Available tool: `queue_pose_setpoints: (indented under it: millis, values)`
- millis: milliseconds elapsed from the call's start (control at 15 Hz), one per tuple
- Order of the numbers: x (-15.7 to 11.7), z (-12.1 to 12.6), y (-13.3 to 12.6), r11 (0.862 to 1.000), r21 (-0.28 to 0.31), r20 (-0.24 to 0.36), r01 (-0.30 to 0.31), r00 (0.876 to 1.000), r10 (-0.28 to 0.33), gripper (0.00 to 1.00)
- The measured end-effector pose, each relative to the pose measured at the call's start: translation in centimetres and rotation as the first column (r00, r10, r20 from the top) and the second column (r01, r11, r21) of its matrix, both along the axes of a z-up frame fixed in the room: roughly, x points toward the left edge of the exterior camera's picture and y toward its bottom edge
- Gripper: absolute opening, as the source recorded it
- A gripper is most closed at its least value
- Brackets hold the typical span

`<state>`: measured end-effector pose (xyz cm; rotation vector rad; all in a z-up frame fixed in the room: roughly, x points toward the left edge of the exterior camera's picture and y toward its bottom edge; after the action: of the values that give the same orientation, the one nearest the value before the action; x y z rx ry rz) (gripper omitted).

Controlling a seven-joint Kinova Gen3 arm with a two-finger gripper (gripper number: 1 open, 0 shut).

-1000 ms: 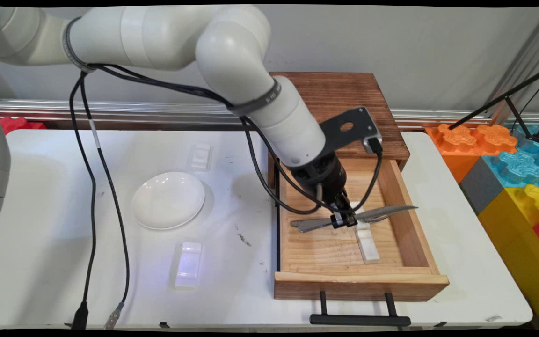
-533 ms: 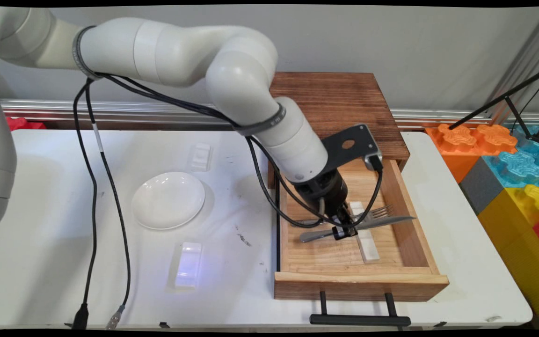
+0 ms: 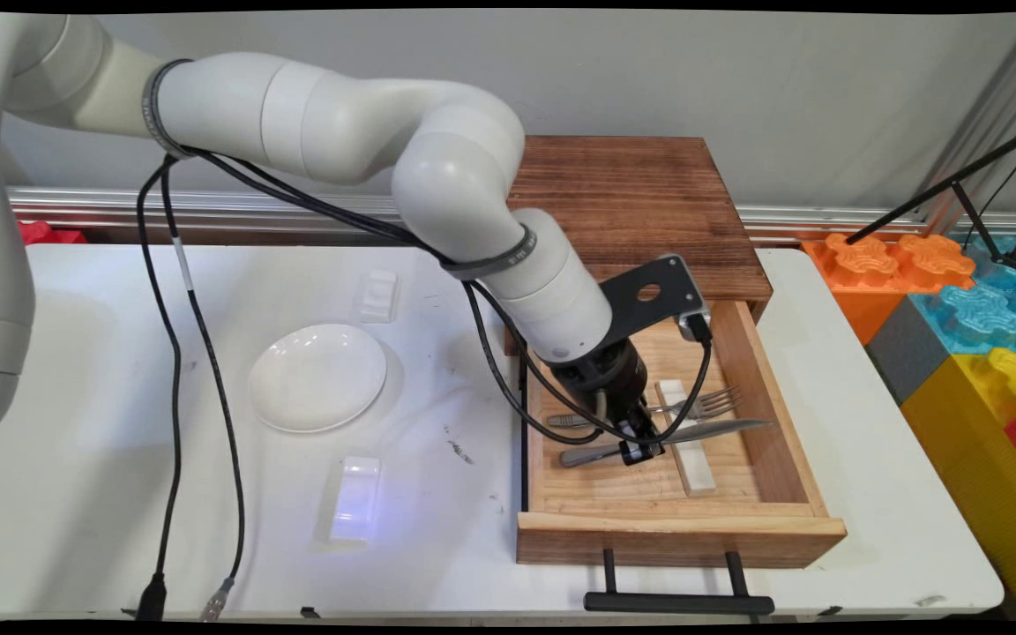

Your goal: Place the picked object into the drawer

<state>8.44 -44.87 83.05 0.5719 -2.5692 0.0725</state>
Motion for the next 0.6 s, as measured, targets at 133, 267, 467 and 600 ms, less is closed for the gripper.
queue_pose_setpoints:
  millis: [133, 267, 467, 600]
  values:
    - [0.0, -0.4, 0.1, 1.0, 0.003, 0.001, -0.006, 1.0, 0.006, 0.0]
    - [-0.1, -0.8, 0.1, 1.0, 0.005, 0.0, -0.01, 1.0, 0.01, 0.0]
    - [-0.2, -1.3, 0.2, 1.0, 0.006, -0.004, -0.012, 1.0, 0.012, 0.0]
    - [-0.3, -1.6, 0.2, 1.0, 0.007, -0.006, -0.011, 1.0, 0.011, 0.0]
